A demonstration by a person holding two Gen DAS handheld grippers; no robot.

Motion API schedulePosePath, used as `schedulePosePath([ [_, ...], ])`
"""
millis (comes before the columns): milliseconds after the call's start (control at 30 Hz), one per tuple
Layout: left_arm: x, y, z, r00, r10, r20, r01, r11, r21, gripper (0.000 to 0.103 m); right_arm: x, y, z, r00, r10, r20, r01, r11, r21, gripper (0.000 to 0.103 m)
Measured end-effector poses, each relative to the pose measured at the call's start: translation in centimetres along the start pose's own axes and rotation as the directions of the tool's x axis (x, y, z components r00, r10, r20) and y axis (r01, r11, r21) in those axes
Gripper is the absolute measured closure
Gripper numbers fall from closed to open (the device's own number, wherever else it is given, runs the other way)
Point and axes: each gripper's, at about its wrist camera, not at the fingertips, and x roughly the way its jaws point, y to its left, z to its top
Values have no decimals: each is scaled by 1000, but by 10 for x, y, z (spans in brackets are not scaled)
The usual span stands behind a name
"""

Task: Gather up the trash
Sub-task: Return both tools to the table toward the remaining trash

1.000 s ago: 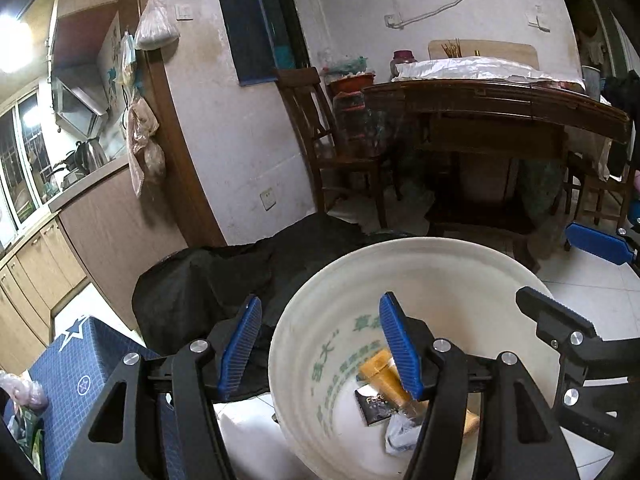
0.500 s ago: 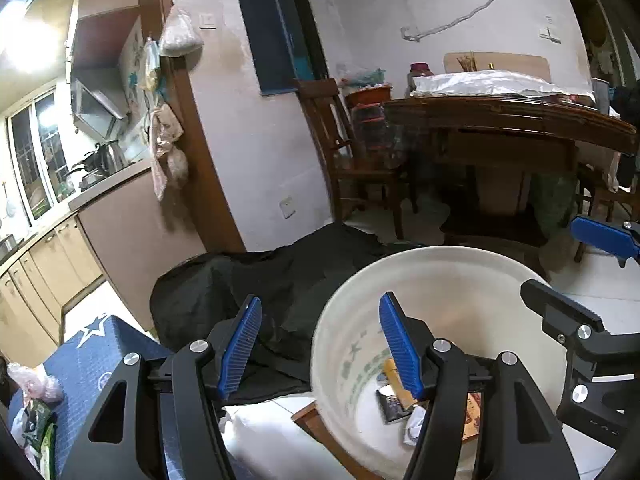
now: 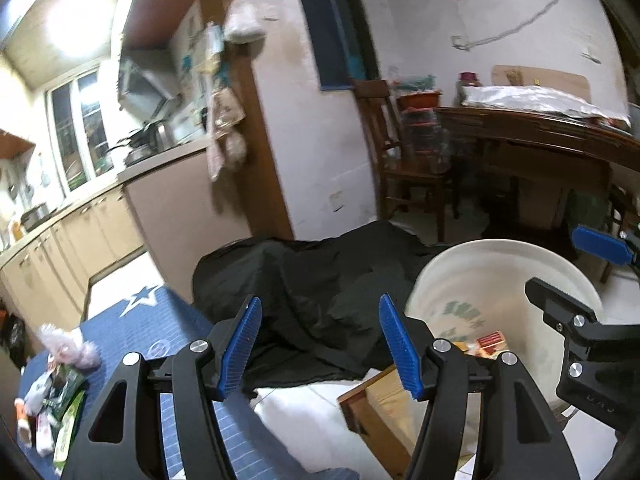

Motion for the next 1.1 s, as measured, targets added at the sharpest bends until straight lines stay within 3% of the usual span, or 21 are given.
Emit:
schedulePosePath([
  [367,-27,89,-49,984,166,-72,-170,984,-61,40,15,86,4,987,158,-37,-160,986,-47,39],
  [633,-48,179,-98,943,285,-175,-314,934,-172,40,11,172,17,952,302,-51,-306,943,-128,39],
  [800,-70,230,-137,904,354,-238,-405,888,-219,40,7,228,19,917,391,-81,-399,899,-181,39],
  [933,-91,276,-164,872,396,-287,-471,836,-281,40,8,276,17,874,466,-136,-485,848,-212,39],
  [1033,-109,319,-179,837,451,-310,-539,781,-317,40,8,304,14,838,516,-179,-544,812,-210,39],
  [1100,-123,346,-190,799,505,-326,-595,741,-310,39,7,327,12,807,551,-211,-588,783,-204,39],
])
